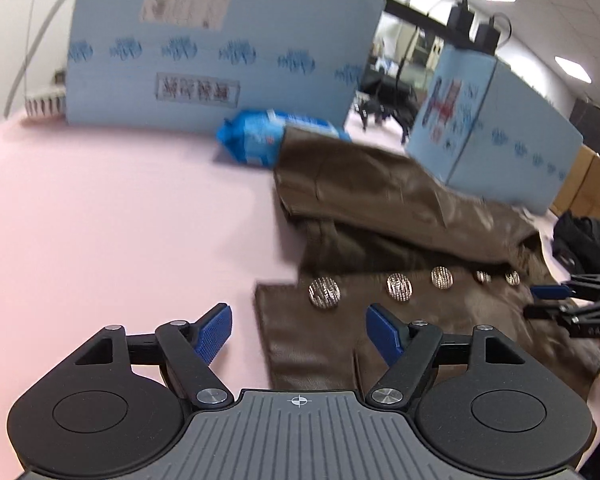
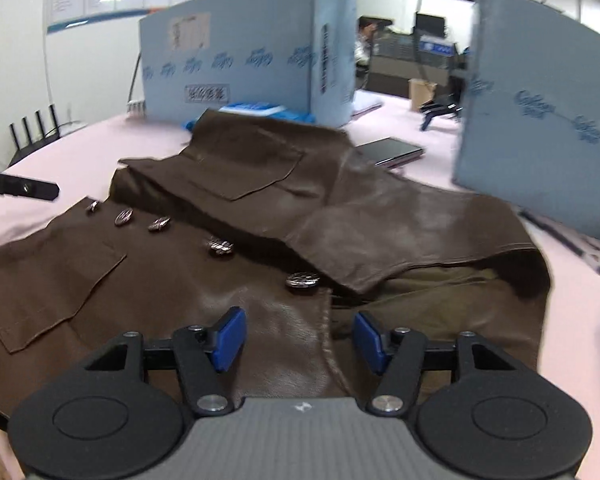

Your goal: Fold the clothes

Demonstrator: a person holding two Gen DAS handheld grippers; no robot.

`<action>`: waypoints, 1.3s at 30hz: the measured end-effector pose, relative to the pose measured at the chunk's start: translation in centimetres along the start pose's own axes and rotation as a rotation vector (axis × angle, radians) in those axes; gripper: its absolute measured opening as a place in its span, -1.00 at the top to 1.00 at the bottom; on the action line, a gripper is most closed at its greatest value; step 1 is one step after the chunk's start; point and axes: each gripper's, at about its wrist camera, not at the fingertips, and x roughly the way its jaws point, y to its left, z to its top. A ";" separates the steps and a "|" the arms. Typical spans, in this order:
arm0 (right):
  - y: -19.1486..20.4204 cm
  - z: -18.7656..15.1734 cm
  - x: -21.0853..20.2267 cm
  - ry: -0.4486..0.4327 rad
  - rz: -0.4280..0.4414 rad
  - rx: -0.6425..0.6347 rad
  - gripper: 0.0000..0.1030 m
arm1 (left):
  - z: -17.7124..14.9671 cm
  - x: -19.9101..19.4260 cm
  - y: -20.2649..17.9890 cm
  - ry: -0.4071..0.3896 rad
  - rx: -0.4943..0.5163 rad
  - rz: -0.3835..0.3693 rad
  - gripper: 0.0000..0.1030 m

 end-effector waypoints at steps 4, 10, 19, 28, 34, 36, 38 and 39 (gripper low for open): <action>-0.8 -0.4 0.2 -0.006 0.062 0.061 0.65 | -0.3 0.8 -0.9 -0.026 0.046 0.010 -0.43; -3.5 -2.1 -0.8 -0.071 0.178 0.271 0.80 | -0.5 0.2 -1.1 -0.050 0.033 -0.007 -0.39; -5.4 -3.6 -5.2 -0.145 0.108 0.341 0.84 | -0.5 -0.5 -2.9 -0.049 0.093 -0.063 -0.39; -3.3 -4.0 -5.5 -0.097 0.028 0.179 0.84 | -1.2 -1.7 -5.2 -0.074 0.156 -0.107 -0.39; -1.7 -4.0 -3.3 -0.082 0.003 0.124 0.79 | -1.0 -1.0 -7.5 -0.076 0.175 -0.198 -0.40; -1.9 -4.1 -3.5 -0.084 0.006 0.137 0.79 | -1.3 -0.3 -7.8 -0.055 0.190 -0.192 -0.40; -2.6 -4.7 -4.4 -0.086 -0.006 0.176 0.79 | -1.6 0.8 -7.8 -0.025 0.182 -0.193 -0.40; -2.8 -4.9 -4.7 -0.089 -0.015 0.181 0.79 | -1.5 1.1 -7.8 -0.022 0.176 -0.191 -0.40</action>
